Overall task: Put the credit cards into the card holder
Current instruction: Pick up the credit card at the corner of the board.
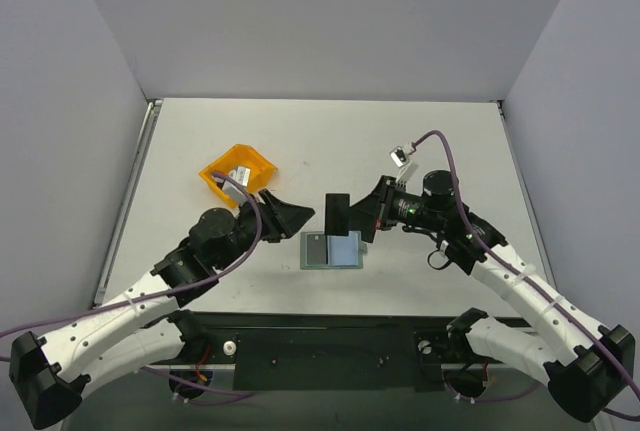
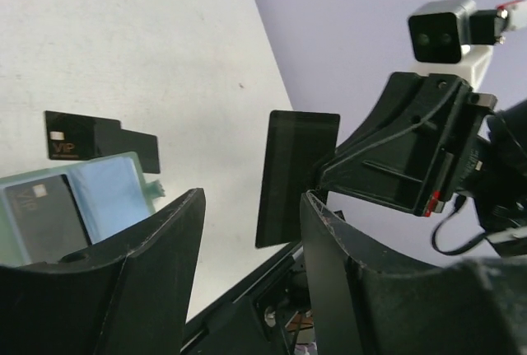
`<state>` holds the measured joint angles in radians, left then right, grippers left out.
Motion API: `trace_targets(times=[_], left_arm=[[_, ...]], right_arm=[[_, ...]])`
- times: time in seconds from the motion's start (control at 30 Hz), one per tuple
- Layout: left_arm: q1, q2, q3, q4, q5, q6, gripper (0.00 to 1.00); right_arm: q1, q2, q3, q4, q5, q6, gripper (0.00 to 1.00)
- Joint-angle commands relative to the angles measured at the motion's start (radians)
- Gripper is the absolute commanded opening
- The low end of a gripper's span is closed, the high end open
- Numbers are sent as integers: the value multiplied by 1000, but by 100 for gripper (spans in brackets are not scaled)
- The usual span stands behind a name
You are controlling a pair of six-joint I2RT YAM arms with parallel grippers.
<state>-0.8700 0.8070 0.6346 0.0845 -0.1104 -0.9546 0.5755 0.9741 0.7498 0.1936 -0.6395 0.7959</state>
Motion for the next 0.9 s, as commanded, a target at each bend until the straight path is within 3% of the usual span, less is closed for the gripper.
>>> trace_targets(times=[0.0,0.13,0.2,0.27,0.3,0.4,0.87], left_arm=[[60,15,31,-64,43,40,60],[100,115,50,-150,67,74,57],[101,161,39,-141,72,85,49],[101,199,18,-102,86,100,37],[101,213,14,-62,90,103,24],[98,274,-6,-23,86,125,0],[100,543,-16,58,41,154,0]], right_arm=[[-19,6,72,-253,204,-135,0],[-40,118,160,-428,274,-170,0],[-49,170,180,-474,273,-179,0],[-52,215,194,-505,281,-192,0],[-54,247,195,-510,285,-196,0],[-58,305,209,-526,291,-199,0],[-46,538,238,-519,301,-242,0]])
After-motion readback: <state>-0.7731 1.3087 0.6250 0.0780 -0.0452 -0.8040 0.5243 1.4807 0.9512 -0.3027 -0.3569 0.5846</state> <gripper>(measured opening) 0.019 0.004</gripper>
